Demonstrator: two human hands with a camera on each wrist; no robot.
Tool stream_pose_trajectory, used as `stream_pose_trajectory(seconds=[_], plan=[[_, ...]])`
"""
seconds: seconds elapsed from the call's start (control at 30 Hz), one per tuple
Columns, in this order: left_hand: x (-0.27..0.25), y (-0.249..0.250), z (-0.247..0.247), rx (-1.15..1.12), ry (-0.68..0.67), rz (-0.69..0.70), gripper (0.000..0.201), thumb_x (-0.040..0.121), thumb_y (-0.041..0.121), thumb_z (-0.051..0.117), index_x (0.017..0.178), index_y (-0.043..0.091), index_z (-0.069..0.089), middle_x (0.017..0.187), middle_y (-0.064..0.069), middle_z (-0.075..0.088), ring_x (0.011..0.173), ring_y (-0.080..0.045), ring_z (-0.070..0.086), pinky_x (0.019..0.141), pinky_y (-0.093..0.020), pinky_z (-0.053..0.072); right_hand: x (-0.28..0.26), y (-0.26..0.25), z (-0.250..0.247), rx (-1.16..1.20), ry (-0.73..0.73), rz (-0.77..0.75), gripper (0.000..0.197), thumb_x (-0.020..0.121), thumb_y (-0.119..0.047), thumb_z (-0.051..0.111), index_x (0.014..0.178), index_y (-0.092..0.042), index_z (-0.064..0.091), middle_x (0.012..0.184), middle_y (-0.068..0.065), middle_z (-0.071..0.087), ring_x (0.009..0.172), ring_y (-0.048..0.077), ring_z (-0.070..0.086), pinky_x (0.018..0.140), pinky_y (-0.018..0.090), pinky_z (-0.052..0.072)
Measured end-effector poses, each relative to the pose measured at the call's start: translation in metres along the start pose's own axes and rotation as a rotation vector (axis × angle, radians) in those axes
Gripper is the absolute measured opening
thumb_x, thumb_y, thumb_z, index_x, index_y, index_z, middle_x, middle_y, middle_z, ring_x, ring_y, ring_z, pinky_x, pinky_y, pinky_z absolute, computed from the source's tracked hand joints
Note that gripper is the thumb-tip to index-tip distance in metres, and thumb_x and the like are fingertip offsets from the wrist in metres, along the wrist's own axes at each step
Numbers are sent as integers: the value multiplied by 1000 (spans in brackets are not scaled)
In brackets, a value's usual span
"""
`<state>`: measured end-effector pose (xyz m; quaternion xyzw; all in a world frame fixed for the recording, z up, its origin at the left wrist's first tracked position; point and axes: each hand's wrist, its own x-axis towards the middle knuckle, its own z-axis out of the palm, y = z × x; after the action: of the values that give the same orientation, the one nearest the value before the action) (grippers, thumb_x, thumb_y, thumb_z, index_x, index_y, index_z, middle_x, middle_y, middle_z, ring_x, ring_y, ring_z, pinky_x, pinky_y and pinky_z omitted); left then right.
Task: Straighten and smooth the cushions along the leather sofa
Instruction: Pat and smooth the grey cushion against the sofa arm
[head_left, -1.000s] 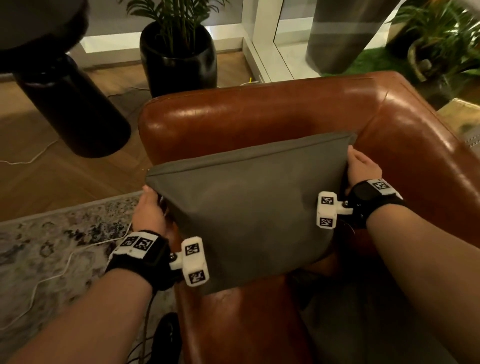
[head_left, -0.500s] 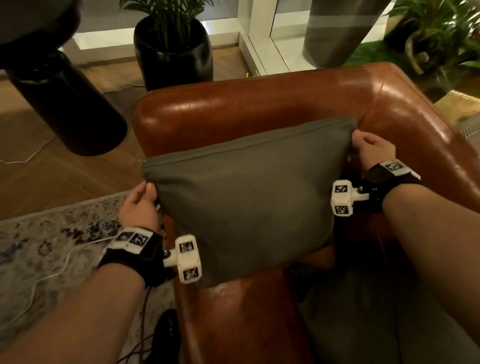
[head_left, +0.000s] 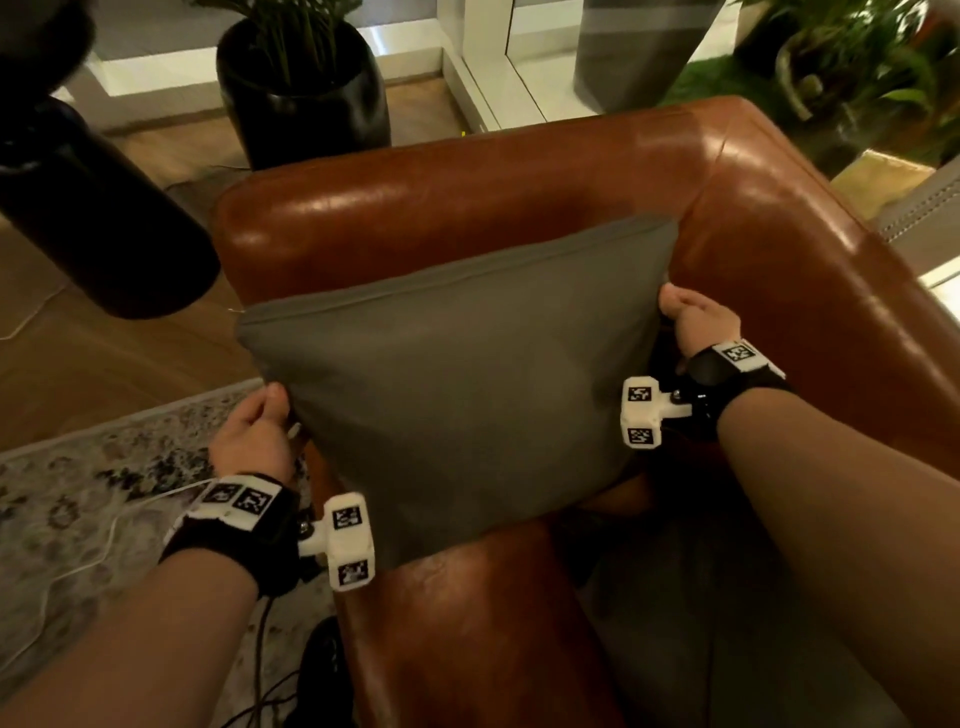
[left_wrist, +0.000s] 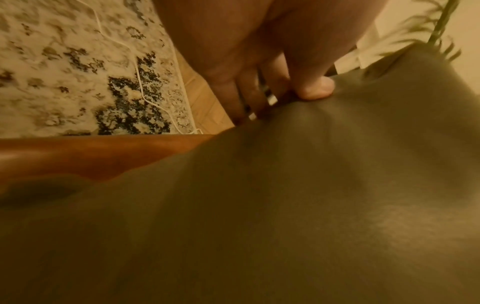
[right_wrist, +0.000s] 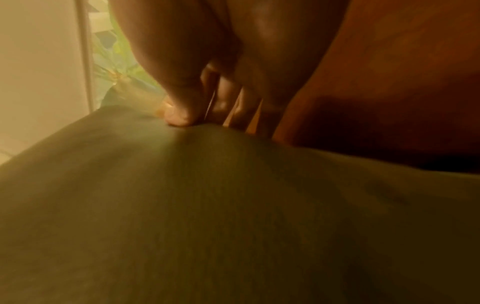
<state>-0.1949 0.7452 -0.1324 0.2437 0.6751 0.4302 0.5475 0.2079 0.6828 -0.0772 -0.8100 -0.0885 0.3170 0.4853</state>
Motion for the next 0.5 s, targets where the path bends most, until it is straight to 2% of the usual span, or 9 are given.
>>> stream_pose_trajectory(seconds=[0.07, 0.1, 0.17, 0.2, 0.27, 0.37, 0.43, 0.5], plan=[[-8, -8, -4, -66, -96, -18, 38, 103, 34, 40, 135, 21, 57, 130, -1, 64, 118, -20, 60, 99, -38, 47, 1, 11, 2, 110, -69, 93, 28, 102, -31, 46, 121, -25, 66, 111, -5, 67, 104, 15, 63, 87, 29, 52], [-12, -15, -5, -80, -142, -34, 40, 105, 34, 35, 140, 22, 51, 136, 1, 60, 124, -19, 56, 105, -39, 43, 2, 17, 2, 119, -102, 119, 31, 102, -32, 45, 126, -26, 64, 116, -5, 66, 107, 16, 62, 95, 33, 50], [-21, -25, -3, -23, -199, -36, 41, 105, 27, 38, 145, 21, 46, 139, 1, 57, 126, -19, 54, 109, -40, 40, 0, 27, 4, 31, -154, 104, 29, 98, -31, 54, 124, -29, 66, 119, -3, 68, 108, 18, 62, 100, 37, 47], [-20, -27, -2, 22, -185, -28, 40, 104, 23, 43, 143, 19, 48, 135, 0, 59, 122, -19, 56, 108, -39, 42, -4, 28, 5, -43, -136, 73, 29, 95, -29, 57, 122, -28, 69, 118, -3, 69, 108, 18, 63, 99, 35, 48], [-16, -25, -1, 92, -70, -24, 39, 98, 22, 55, 137, 15, 55, 124, -2, 62, 115, -21, 60, 104, -40, 46, -5, 26, 5, -102, -10, 45, 27, 93, -22, 58, 115, -26, 73, 112, -2, 71, 103, 18, 65, 95, 30, 50], [-2, -14, -4, 124, 42, -59, 42, 91, 25, 67, 131, 16, 60, 120, -4, 65, 111, -24, 61, 97, -39, 50, 0, 19, 2, -115, 130, 34, 19, 89, -27, 64, 103, -29, 77, 104, -3, 73, 95, 18, 67, 89, 30, 52], [1, -10, -5, 85, 38, -71, 41, 91, 20, 67, 131, 13, 60, 123, -10, 65, 110, -27, 62, 95, -42, 52, -2, 15, 1, -128, 137, 15, 19, 89, -31, 65, 104, -29, 76, 100, -4, 72, 92, 18, 66, 88, 30, 52], [-2, -11, -3, 83, -1, -44, 40, 93, 20, 64, 133, 13, 58, 122, -8, 64, 110, -25, 61, 94, -40, 52, 0, 16, 5, -113, 102, -2, 21, 93, -33, 62, 110, -26, 74, 98, -5, 69, 91, 16, 63, 85, 28, 48]])
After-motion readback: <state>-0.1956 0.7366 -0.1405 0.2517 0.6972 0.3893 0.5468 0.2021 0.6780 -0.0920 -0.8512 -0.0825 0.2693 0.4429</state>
